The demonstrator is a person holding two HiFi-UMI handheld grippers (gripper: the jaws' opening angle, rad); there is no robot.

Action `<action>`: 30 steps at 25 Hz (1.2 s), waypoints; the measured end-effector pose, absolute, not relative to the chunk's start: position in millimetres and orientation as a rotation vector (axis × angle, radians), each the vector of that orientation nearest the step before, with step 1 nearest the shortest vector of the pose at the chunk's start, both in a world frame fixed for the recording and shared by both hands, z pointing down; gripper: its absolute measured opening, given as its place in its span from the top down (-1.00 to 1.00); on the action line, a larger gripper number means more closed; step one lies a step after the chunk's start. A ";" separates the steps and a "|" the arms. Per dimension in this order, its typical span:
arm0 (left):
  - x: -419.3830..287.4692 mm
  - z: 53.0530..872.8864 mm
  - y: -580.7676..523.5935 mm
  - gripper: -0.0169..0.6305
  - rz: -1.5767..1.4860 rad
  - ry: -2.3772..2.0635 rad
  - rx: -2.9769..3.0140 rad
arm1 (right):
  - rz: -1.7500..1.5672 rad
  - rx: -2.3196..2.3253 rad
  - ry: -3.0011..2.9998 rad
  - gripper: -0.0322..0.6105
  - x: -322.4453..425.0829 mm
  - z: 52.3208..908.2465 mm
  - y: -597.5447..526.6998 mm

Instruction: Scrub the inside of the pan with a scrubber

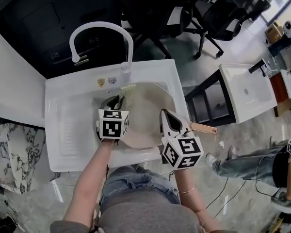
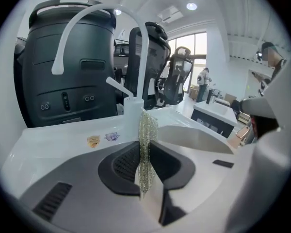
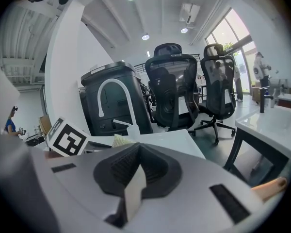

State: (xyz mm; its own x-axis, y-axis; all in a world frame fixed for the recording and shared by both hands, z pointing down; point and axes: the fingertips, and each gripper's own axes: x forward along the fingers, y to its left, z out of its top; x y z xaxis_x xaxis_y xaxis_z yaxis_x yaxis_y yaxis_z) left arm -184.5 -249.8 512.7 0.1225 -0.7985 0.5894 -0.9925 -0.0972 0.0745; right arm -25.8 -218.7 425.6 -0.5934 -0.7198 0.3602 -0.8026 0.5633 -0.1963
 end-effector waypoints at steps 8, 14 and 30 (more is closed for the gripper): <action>-164.4 482.5 -218.4 0.74 0.487 -1.720 2.013 | 0.495 1.307 -2.577 0.87 -6.8 420.3 -214.8; -137.7 459.8 -204.6 0.74 0.400 -1.712 2.078 | 0.482 1.348 -2.597 0.87 11.3 412.3 -211.6; -73.8 406.6 -181.1 0.73 0.266 -1.738 2.263 | 0.388 1.362 -2.649 0.87 46.3 393.7 -189.2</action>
State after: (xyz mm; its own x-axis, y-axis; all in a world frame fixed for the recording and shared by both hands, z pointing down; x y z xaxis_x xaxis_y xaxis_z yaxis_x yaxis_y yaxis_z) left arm -73.8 -181.1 406.6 0.2612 -0.9145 0.3090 -0.9651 -0.2404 0.1043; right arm 46.3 -189.2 393.7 -0.5814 -0.7780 0.2382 -0.8136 0.5576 -0.1645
